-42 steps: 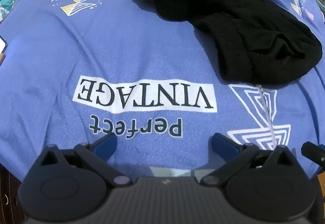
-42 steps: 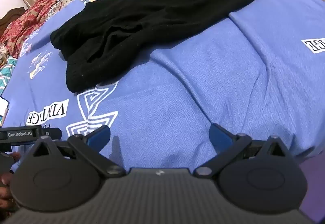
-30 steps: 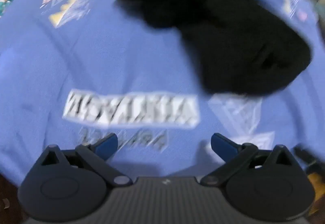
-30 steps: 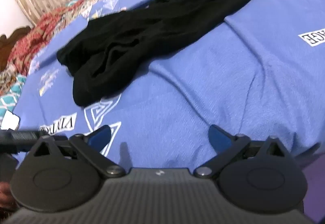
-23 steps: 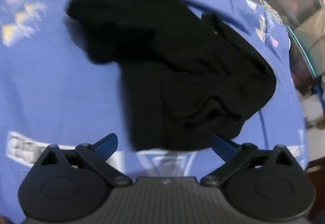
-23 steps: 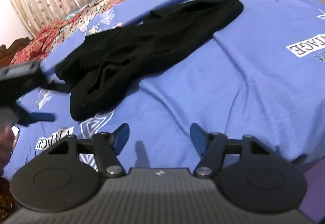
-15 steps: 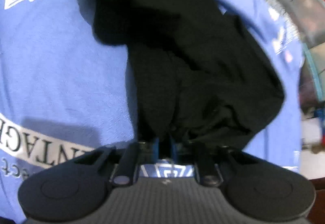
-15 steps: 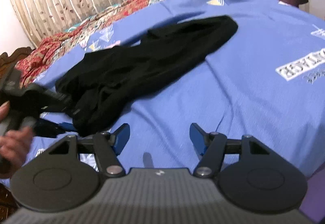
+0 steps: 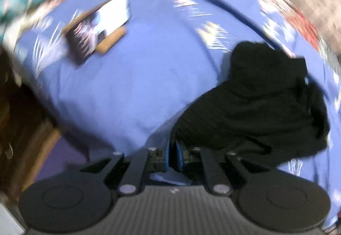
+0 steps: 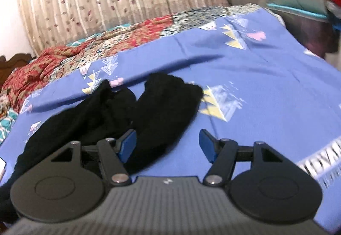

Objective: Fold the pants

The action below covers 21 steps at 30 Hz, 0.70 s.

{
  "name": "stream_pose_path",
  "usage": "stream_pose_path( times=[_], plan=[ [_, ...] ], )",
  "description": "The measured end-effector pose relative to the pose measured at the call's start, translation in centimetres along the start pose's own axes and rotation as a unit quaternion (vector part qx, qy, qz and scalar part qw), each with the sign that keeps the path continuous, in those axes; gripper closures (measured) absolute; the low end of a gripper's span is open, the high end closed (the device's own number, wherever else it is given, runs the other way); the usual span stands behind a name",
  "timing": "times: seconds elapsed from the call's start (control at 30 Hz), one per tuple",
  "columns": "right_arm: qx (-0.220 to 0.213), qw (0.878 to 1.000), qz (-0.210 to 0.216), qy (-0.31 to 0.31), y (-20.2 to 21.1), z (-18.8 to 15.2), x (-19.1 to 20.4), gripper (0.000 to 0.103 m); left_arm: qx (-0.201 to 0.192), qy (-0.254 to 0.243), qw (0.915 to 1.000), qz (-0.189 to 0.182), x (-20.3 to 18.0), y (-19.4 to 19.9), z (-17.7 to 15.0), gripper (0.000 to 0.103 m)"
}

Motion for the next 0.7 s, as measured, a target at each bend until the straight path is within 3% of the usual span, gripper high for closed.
stream_pose_path(
  times=[0.07,0.13,0.23,0.33,0.4,0.5,0.6,0.67,0.7],
  plan=[
    [0.000,1.000,-0.001,0.003,-2.4,1.1,0.0,0.036,0.010,0.023,0.9996,-0.014,1.2,-0.4,-0.7,0.095],
    [0.001,0.999,-0.029,0.022,-4.5,2.1,-0.1,0.035,0.012,-0.006,0.9999,0.004,1.8,-0.9,-0.6,0.095],
    [0.017,0.996,-0.018,0.083,-7.9,3.7,2.2,0.035,0.009,-0.033,0.9993,0.015,1.3,-1.0,-0.6,0.095],
    [0.038,0.989,-0.004,0.145,-12.1,5.8,5.0,0.034,0.012,-0.022,0.9997,0.009,1.5,-1.3,-0.5,0.094],
    [0.051,0.987,-0.018,0.152,-15.3,7.3,4.8,0.034,0.014,-0.004,0.9999,-0.002,3.4,-0.9,-0.7,0.094],
    [0.071,0.985,-0.078,0.137,-19.4,9.0,2.4,0.034,0.012,0.010,0.9998,-0.012,3.8,-0.4,-1.7,0.094],
    [0.089,0.983,-0.148,0.062,-21.4,9.6,-2.5,0.030,0.013,-0.011,0.9998,-0.003,4.3,0.0,-2.4,0.093],
    [0.123,0.978,-0.168,-0.001,-22.2,8.6,-5.8,0.025,0.011,-0.024,0.9996,0.000,3.5,0.2,-2.7,0.094],
    [0.147,0.975,-0.160,-0.032,-22.5,7.6,-6.6,0.032,0.010,-0.028,0.9996,-0.001,3.2,0.4,-2.7,0.095]
  ],
)
Point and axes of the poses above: each gripper's, at about its wrist camera, not at the fingertips, and y roughly against the way its jaws point, x to its left, z to its top, the point moved 5 cm from there along -y, roughly the way its jaws point
